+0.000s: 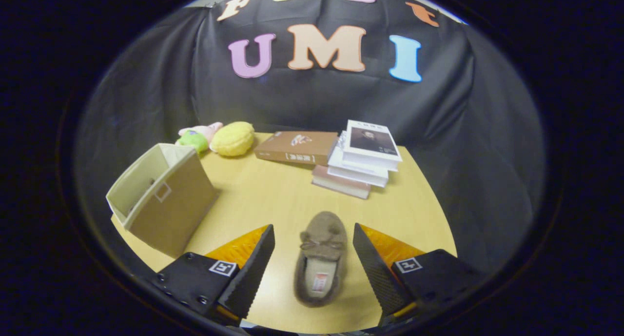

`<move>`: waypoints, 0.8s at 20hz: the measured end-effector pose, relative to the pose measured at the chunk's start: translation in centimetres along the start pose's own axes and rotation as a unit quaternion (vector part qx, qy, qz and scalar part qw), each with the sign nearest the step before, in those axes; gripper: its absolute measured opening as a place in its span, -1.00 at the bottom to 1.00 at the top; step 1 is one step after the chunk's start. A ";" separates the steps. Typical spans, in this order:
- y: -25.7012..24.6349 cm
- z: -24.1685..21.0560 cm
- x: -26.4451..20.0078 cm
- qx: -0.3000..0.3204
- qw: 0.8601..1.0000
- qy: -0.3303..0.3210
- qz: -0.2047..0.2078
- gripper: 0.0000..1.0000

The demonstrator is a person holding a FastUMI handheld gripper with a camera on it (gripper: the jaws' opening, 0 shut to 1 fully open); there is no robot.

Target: Open the storage box then place both shoes into the box .Put the left shoe in first, then the right shoe, with the right side of both shoes facing outward in a uniform manner.

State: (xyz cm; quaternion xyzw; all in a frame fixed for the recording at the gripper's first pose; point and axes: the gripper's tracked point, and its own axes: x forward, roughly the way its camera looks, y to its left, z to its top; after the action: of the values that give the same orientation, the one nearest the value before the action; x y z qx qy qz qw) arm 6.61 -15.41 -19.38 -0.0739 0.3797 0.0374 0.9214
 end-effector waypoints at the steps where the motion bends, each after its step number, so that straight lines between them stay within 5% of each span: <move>1: -0.9 -1.1 0.6 -0.002 1.000 0.013 -0.006 1.00; 8: -3.1 -8.0 5.0 -0.019 0.994 0.104 -0.008 1.00; 16: -1.6 -11.1 7.0 0.005 0.985 0.171 0.028 0.10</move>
State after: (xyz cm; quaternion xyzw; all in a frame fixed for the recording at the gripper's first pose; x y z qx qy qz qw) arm 4.06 -18.74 -31.92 -0.0643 0.5339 0.0482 0.8417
